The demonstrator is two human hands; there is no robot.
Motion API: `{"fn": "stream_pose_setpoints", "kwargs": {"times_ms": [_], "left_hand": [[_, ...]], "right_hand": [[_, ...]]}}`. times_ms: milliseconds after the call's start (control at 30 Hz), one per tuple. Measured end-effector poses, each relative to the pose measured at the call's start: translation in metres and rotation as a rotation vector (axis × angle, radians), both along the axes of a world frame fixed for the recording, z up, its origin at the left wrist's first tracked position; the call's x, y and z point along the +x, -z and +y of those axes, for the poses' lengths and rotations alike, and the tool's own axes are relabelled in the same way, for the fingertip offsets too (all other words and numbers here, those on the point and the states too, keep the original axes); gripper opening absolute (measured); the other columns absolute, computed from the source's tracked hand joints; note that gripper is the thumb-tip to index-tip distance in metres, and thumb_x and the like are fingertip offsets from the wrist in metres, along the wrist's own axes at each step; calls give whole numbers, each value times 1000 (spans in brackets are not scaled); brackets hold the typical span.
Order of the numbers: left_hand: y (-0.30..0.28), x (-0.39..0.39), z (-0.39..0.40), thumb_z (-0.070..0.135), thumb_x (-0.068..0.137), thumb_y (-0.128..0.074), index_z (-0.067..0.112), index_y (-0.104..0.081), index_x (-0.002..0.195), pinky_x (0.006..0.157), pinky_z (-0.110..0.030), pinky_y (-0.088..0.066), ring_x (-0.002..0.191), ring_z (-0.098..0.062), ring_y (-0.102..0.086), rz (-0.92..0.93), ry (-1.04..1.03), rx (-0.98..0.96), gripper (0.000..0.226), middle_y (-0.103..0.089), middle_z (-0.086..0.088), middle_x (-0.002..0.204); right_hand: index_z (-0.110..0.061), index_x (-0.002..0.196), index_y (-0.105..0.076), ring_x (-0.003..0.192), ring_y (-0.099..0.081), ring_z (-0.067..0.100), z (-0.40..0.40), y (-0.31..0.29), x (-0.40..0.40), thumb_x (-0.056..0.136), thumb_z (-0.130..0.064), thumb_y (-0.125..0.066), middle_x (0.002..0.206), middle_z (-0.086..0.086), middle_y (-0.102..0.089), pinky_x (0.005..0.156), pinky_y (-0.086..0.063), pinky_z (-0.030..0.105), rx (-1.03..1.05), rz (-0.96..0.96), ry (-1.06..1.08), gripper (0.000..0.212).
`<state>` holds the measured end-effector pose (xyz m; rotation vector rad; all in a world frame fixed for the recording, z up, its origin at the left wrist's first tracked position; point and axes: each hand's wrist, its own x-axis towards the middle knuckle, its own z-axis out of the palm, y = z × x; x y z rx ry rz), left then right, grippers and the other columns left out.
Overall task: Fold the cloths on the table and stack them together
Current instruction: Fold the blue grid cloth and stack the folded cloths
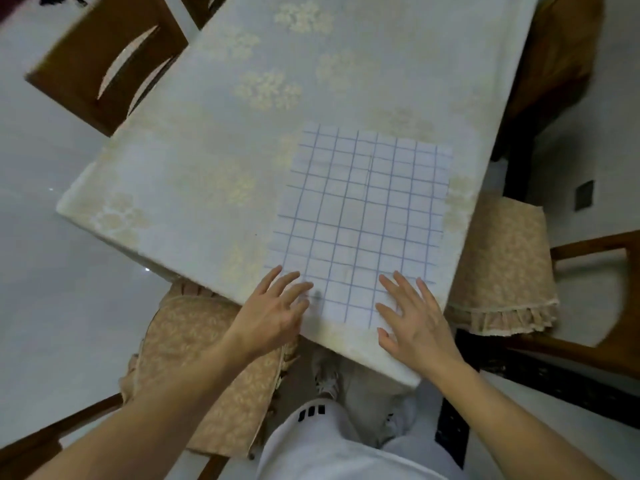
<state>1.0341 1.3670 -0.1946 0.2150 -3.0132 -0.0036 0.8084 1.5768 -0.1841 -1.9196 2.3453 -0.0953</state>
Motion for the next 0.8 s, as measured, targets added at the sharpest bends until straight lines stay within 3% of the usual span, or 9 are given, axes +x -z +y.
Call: {"fn": "stream_pose_setpoints", "kwargs": {"times_ms": [67, 200, 433, 800], "left_hand": [[7, 1, -1, 21, 95, -46, 13, -68, 100, 111, -58, -34, 127, -36, -54, 18, 29, -8, 25, -62, -11, 132], [14, 1, -2, 25, 90, -58, 15, -69, 99, 112, -61, -31, 131, -35, -51, 8, 45, -19, 17, -58, -11, 138], [18, -3, -2, 27, 87, -61, 16, -70, 96, 111, -63, -30, 132, -33, -51, 16, 33, 25, 17, -57, -10, 141], [15, -17, -7, 22, 84, -66, 13, -70, 83, 112, -62, -29, 124, -28, -57, 32, 52, 4, 10, -61, -8, 136]], "right_hand": [[-12, 99, -74, 146, -33, 31, 3, 7, 7, 74, -31, -78, 154, 14, -43, 117, -25, 57, 32, 34, -3, 31], [-10, 94, -73, 146, -35, 31, 6, 15, 19, 78, -27, -72, 154, 15, -43, 116, -28, 59, 41, 74, -1, 23], [-7, 81, -71, 137, -48, 33, 6, 23, 29, 81, -14, -67, 145, 13, -54, 115, -32, 57, -107, 149, -10, 9], [-7, 71, -67, 131, -54, 33, 7, 27, 21, 81, -5, -71, 140, 13, -59, 114, -31, 59, -161, 199, 12, 11]]}}
